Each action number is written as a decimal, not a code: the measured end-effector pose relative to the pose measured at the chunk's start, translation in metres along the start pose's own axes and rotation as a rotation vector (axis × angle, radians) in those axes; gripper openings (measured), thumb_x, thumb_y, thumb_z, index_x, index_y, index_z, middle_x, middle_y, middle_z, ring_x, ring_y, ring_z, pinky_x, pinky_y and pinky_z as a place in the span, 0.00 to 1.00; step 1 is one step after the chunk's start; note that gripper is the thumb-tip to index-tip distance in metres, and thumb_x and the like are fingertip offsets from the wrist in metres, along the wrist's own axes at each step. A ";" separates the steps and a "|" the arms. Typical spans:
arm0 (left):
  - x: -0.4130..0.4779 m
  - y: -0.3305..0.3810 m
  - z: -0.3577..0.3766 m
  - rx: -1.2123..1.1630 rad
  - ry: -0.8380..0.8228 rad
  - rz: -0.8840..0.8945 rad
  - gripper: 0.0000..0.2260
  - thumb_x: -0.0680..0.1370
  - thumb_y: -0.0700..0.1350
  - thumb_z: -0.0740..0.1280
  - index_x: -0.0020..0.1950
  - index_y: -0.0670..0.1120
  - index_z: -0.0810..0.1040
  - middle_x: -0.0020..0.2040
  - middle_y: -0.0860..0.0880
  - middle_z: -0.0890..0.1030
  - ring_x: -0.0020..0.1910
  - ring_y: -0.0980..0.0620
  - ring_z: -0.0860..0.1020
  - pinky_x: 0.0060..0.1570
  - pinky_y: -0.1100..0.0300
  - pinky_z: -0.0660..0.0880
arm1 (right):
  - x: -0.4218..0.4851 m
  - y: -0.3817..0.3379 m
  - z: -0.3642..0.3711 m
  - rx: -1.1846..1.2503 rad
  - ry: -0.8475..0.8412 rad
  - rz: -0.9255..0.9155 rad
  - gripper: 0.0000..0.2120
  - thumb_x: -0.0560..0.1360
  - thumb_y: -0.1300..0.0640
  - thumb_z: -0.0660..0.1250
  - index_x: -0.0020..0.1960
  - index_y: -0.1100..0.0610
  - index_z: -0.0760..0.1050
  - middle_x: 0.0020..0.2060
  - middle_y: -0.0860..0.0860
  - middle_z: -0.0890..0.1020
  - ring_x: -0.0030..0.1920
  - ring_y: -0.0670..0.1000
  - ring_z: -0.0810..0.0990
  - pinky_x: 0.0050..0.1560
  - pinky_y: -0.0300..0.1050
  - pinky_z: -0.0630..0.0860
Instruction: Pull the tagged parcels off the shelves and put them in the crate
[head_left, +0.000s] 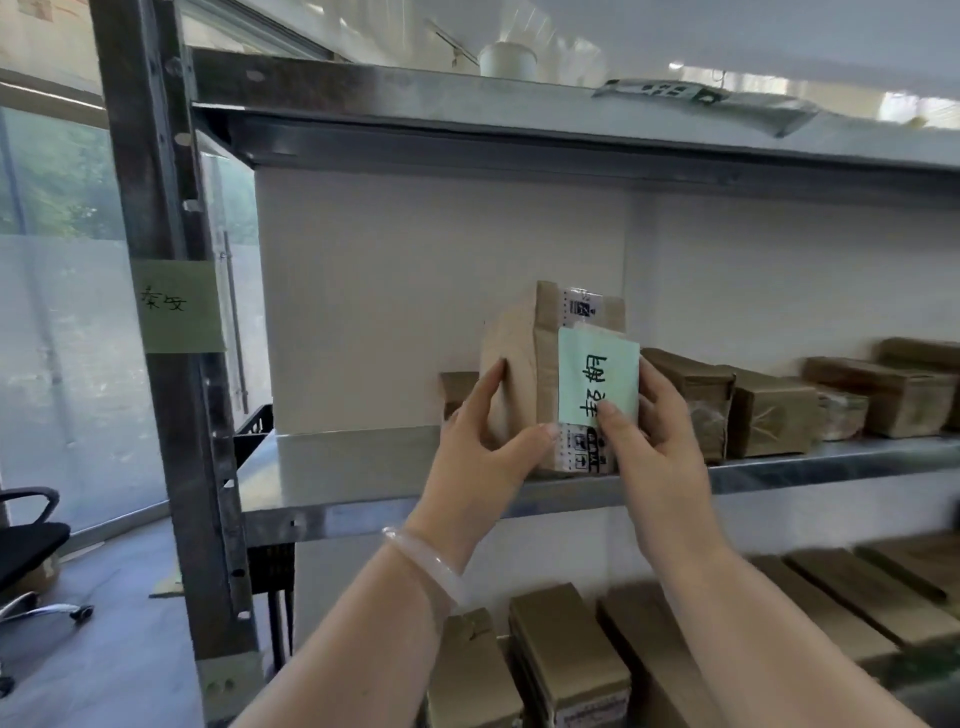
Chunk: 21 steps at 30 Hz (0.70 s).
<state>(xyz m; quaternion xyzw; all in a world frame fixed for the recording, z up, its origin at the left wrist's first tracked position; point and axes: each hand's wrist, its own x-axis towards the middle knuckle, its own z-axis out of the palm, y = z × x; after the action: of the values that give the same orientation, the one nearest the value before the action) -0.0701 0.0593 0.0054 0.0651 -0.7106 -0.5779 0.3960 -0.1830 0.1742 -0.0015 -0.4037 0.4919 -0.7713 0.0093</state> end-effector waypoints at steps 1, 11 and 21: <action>0.004 0.000 0.014 0.003 -0.033 0.003 0.38 0.60 0.61 0.73 0.68 0.69 0.63 0.68 0.50 0.72 0.62 0.50 0.78 0.56 0.52 0.80 | -0.002 -0.004 -0.014 -0.017 0.041 -0.013 0.23 0.77 0.56 0.68 0.68 0.40 0.68 0.56 0.45 0.81 0.55 0.44 0.82 0.44 0.38 0.80; -0.013 -0.043 0.211 -0.361 -0.457 -0.129 0.34 0.71 0.44 0.77 0.72 0.61 0.67 0.57 0.60 0.82 0.54 0.58 0.82 0.44 0.62 0.80 | -0.069 -0.053 -0.186 -0.431 0.466 0.024 0.27 0.76 0.56 0.70 0.71 0.43 0.66 0.53 0.42 0.83 0.51 0.40 0.82 0.42 0.34 0.78; -0.105 -0.048 0.434 -0.587 -0.866 -0.369 0.33 0.72 0.40 0.76 0.73 0.57 0.68 0.58 0.51 0.84 0.55 0.49 0.83 0.53 0.50 0.81 | -0.208 -0.141 -0.368 -0.933 0.757 0.207 0.33 0.72 0.47 0.73 0.66 0.25 0.60 0.67 0.35 0.68 0.65 0.36 0.70 0.61 0.42 0.72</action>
<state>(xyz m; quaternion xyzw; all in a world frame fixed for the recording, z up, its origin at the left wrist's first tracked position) -0.2936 0.4355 -0.0960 -0.1681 -0.5945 -0.7854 -0.0388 -0.2213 0.6094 -0.0911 -0.0130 0.7838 -0.5595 -0.2690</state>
